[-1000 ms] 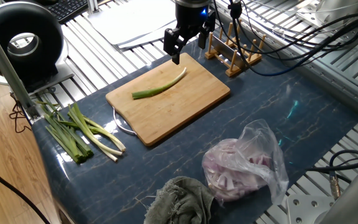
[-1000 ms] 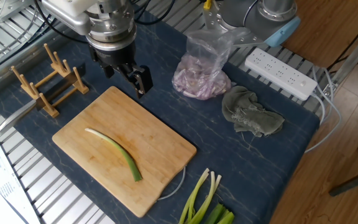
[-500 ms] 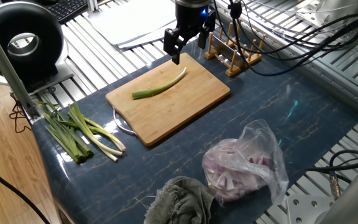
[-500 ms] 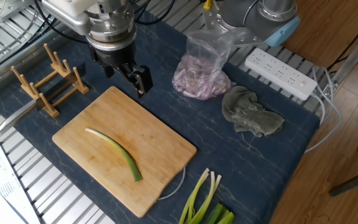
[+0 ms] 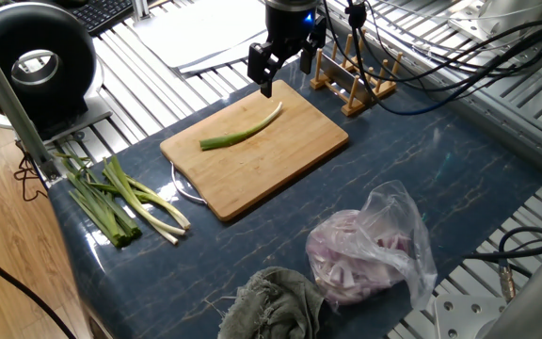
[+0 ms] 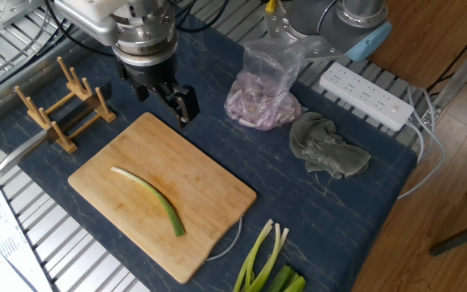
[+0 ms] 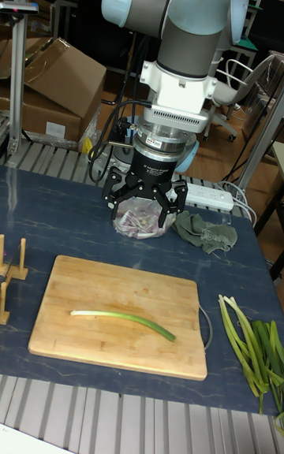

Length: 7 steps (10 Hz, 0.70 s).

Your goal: Chop the scallions

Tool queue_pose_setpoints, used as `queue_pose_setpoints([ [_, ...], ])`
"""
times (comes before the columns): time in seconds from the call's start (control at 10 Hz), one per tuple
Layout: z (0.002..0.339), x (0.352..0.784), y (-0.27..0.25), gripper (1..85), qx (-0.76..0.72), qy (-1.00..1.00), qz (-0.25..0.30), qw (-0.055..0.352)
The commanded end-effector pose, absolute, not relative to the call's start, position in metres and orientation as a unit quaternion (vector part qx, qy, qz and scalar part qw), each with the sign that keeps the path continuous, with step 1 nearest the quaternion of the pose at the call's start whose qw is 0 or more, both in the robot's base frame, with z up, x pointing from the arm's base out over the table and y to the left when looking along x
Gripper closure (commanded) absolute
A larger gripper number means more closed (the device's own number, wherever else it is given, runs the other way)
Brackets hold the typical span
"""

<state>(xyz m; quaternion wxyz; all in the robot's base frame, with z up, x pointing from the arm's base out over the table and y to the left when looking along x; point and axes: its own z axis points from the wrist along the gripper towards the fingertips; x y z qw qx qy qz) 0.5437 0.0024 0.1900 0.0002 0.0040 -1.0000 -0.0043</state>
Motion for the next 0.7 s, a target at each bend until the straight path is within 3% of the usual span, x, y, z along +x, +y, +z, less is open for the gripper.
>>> queue_pose_setpoints([
  [0.0, 0.190, 0.544, 0.005, 1.7, 0.004, -1.000, -0.004, 0.000],
  [0.1, 0.201, 0.586, -0.062, 84.3, -0.032, -0.988, 0.124, -0.086],
  [0.6, 0.196, 0.584, -0.059, 84.3, -0.039, -0.987, 0.129, -0.083],
])
